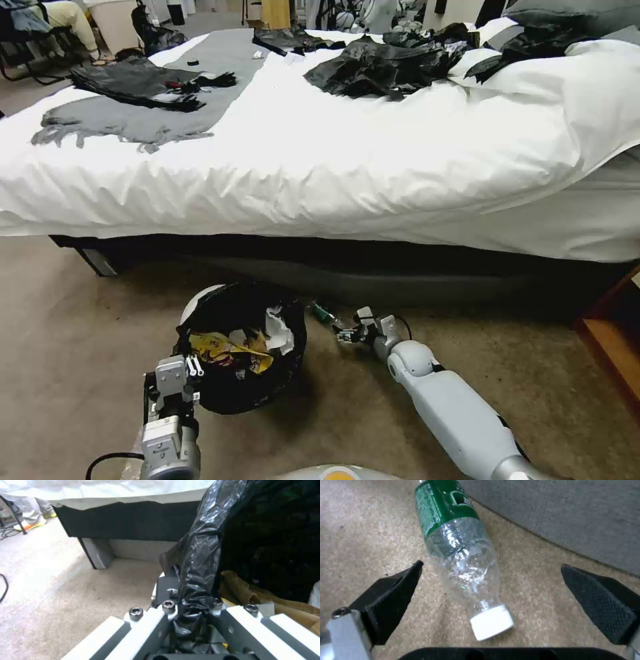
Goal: Pick up the trash bin, then pick up the garbage from the floor and place it into the trash bin.
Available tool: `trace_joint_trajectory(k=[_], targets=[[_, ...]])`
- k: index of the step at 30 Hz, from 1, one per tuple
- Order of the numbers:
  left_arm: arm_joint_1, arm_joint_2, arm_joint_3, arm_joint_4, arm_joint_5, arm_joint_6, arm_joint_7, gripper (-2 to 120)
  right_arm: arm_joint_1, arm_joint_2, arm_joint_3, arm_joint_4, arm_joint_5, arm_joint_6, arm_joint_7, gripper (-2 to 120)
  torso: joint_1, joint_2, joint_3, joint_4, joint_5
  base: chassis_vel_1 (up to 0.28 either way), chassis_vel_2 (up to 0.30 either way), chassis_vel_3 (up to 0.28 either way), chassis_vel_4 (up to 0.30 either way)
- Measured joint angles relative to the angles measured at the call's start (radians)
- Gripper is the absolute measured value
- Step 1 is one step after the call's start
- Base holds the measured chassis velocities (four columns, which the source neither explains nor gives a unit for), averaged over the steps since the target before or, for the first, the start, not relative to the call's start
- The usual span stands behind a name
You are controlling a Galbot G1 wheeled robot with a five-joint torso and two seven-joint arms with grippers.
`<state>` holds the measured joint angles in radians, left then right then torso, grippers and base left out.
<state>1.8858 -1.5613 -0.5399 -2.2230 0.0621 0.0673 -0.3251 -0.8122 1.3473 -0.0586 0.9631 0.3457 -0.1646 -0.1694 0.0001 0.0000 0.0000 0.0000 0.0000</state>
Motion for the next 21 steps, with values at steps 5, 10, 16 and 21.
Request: trace_joint_trajectory(k=[5,10,16,21], targets=[[0.001,-0.007,0.001,0.003,0.008,0.000,-0.001,0,0.027,0.012,-0.010,-0.044,-0.010,0.010,-0.008,100,0.000,0.000,0.000,0.0000,-0.0001,0.000,0.000,0.000,0.000],[0.002,-0.009,-0.001,0.006,0.010,0.000,-0.001,0,0.044,0.024,-0.015,-0.078,-0.028,0.020,-0.016,100,0.000,0.000,0.000,0.0000,0.0000,0.000,0.000,0.000,0.000],[0.000,-0.011,-0.001,0.011,0.010,0.001,-0.002,0,0.057,0.037,-0.016,-0.108,-0.048,0.030,-0.019,100,0.000,0.000,0.000,0.0000,0.0000,0.000,0.000,0.000,0.000],[0.001,-0.010,-0.002,0.011,0.009,0.000,-0.002,0,0.057,0.043,-0.014,-0.119,-0.065,0.038,-0.019,99,0.000,0.000,0.000,0.0000,0.0000,0.000,0.000,0.000,0.000]])
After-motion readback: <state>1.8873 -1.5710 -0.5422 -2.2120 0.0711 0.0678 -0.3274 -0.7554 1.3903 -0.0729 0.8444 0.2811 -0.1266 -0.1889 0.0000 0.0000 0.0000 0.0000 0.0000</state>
